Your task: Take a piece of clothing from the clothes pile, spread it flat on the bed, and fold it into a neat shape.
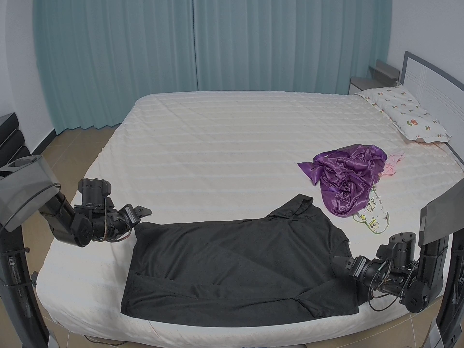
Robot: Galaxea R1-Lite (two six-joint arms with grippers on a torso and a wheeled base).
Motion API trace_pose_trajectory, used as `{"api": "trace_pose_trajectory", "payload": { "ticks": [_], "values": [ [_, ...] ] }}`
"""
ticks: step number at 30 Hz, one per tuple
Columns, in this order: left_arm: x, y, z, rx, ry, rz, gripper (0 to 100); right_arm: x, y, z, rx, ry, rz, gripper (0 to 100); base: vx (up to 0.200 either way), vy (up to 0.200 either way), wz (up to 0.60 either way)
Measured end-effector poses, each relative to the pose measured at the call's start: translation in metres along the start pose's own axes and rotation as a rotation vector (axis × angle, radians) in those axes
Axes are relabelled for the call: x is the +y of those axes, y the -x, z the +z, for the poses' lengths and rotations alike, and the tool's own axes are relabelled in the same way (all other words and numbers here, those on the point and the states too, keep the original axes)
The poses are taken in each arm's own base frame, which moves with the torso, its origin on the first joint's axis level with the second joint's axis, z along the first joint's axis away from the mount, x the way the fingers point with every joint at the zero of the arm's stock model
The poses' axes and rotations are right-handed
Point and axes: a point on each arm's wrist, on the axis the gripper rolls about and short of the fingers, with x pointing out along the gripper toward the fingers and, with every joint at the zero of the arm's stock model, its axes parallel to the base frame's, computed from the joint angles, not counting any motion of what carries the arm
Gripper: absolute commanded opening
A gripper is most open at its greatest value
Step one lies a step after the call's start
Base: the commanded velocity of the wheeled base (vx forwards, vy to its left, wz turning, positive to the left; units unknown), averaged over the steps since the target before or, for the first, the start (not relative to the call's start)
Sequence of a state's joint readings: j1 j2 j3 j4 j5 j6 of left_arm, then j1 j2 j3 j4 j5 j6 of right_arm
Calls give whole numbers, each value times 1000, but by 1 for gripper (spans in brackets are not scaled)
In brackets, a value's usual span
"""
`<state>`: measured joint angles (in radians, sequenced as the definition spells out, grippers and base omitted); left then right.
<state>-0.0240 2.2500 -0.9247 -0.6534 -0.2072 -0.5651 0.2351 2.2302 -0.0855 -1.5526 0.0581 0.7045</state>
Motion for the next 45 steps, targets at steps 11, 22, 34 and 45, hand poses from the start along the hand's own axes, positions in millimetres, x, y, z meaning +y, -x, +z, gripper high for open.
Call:
{"api": "trace_pose_trajectory", "payload": {
  "ticks": [11,22,34,45],
  "values": [
    [10,-31,-6,24,-114,14,100,2,-11,9,-43,9,22,100,0,0,0],
    [15,-36,-10,33,-112,28,0,16,-32,42,-166,100,76,100,0,0,0],
    [14,-41,-9,25,-78,29,0,39,-86,85,-159,223,49,100,0,0,0],
    [11,-31,-5,1,31,42,0,36,-150,99,-137,469,81,100,0,0,0]
  ]
}}
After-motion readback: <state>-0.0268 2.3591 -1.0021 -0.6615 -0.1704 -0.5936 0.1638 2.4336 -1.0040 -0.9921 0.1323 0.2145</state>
